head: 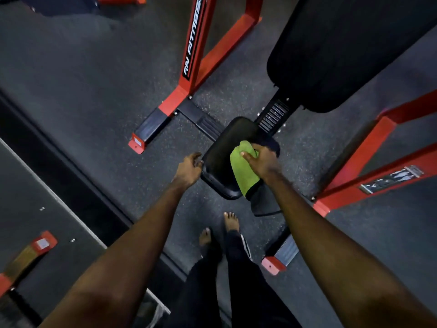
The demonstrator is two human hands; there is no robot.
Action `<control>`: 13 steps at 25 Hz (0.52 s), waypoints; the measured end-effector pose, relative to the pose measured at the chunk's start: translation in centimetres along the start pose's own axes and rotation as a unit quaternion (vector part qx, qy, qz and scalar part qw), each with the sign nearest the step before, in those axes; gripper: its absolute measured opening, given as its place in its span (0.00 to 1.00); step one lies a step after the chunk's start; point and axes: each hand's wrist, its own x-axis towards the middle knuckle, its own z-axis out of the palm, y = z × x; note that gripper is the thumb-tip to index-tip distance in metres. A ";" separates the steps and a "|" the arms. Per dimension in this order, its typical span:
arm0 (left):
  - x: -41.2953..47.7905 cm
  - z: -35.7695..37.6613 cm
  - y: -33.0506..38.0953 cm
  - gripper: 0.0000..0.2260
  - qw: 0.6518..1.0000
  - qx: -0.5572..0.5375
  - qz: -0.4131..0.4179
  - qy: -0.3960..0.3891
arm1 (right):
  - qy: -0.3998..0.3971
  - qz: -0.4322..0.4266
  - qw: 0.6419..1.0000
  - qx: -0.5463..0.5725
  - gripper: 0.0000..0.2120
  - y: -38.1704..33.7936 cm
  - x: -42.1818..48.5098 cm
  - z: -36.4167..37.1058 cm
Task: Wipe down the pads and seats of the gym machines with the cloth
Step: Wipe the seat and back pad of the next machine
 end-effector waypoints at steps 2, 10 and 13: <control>2.3 1.4 -2.0 0.23 0.999 0.017 -0.007 -0.029 | -0.011 0.018 1.000 -0.022 0.26 1.6 1.8 3.3; 7.5 5.2 -9.9 0.21 0.998 -0.001 0.054 -0.023 | 0.016 0.011 0.992 -0.124 0.37 3.9 2.0 14.5; 7.9 6.1 -11.6 0.22 0.994 -0.099 0.049 -0.012 | 0.063 -0.021 0.983 -0.171 0.32 4.7 2.4 15.7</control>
